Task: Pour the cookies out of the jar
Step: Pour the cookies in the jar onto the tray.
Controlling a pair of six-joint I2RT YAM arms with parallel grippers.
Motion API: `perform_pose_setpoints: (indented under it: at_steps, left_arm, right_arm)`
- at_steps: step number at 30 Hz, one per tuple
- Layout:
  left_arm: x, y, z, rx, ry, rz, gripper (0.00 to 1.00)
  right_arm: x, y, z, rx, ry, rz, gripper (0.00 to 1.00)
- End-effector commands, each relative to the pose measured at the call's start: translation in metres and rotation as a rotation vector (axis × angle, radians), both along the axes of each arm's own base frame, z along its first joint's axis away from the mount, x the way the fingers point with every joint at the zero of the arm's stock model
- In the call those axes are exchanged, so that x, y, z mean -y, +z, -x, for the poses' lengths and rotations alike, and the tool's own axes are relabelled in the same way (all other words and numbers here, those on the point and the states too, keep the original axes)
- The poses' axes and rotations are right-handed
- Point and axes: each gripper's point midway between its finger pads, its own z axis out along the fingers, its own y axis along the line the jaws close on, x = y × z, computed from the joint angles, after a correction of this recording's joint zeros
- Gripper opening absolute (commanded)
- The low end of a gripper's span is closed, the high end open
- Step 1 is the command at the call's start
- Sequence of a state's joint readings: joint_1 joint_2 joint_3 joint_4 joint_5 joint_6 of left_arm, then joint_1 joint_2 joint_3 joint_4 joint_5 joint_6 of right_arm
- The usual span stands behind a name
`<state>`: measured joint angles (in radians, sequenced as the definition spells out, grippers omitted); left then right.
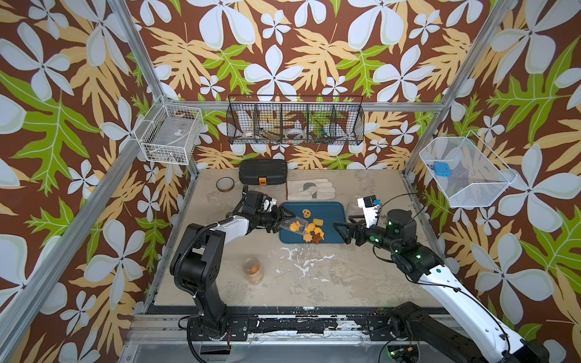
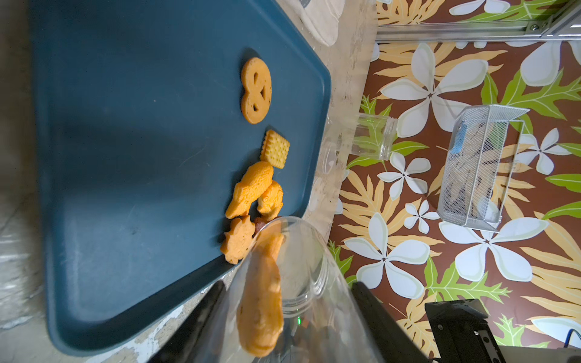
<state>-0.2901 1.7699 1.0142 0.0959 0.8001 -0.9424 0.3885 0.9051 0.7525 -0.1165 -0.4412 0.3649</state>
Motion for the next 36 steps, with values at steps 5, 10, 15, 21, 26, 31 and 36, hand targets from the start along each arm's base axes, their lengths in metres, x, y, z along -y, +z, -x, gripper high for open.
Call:
perform_pose_setpoints:
  at_steps: [5,10,15,21,26,31,36]
  left_arm:
    - [-0.003,-0.002,-0.001,0.017,0.0,-0.038,0.6]
    - [-0.001,-0.001,-0.002,0.011,-0.004,-0.009,0.6]
    - [-0.004,-0.004,-0.002,0.02,-0.015,-0.053,0.6]
    - [-0.006,-0.003,-0.005,0.048,-0.029,-0.13,0.6]
    - [-0.011,0.0,-0.008,0.071,-0.022,-0.18,0.6]
    - [-0.019,0.004,-0.011,0.107,-0.006,-0.234,0.6]
    - [-0.015,0.002,-0.01,0.089,0.01,-0.2,0.6]
  right_arm:
    - [-0.001,0.008,-0.001,0.033,0.002,-0.014,0.94]
    - [-0.001,0.006,0.0,0.028,0.001,-0.012,0.94]
    - [-0.001,0.007,-0.001,0.029,0.003,-0.015,0.94]
    - [-0.002,0.005,-0.001,0.025,0.004,-0.021,0.94]
    - [-0.004,0.006,-0.003,0.021,0.008,-0.026,0.94]
    - [-0.005,0.006,-0.003,0.017,0.01,-0.029,0.94]
    - [-0.006,0.006,-0.003,0.014,0.01,-0.033,0.94]
